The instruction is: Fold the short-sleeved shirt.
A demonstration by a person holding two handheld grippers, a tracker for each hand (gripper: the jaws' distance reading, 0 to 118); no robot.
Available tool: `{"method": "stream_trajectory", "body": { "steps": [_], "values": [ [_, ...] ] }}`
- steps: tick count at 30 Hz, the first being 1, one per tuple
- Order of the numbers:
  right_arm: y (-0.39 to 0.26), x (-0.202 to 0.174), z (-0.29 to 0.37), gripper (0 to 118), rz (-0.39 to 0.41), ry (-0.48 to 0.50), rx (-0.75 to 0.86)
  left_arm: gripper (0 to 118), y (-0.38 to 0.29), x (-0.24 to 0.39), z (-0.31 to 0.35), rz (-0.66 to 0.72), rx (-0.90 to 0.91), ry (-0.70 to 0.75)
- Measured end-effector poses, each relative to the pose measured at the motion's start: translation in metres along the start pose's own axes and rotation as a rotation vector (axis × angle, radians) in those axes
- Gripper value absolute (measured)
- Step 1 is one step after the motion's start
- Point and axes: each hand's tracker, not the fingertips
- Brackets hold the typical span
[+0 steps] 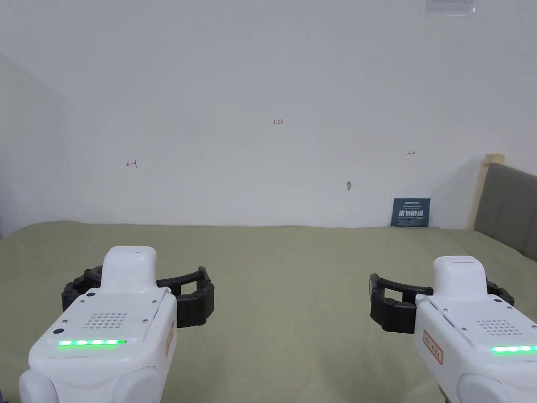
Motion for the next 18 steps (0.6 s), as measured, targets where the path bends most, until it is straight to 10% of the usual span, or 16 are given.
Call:
{"method": "stream_trajectory", "body": {
  "steps": [18],
  "values": [
    [0.010, 0.000, 0.003, 118, -0.066, 0.010, -0.015, 118, 0.004, 0.001, 0.001, -0.010, 0.006, 0.003]
  ]
}}
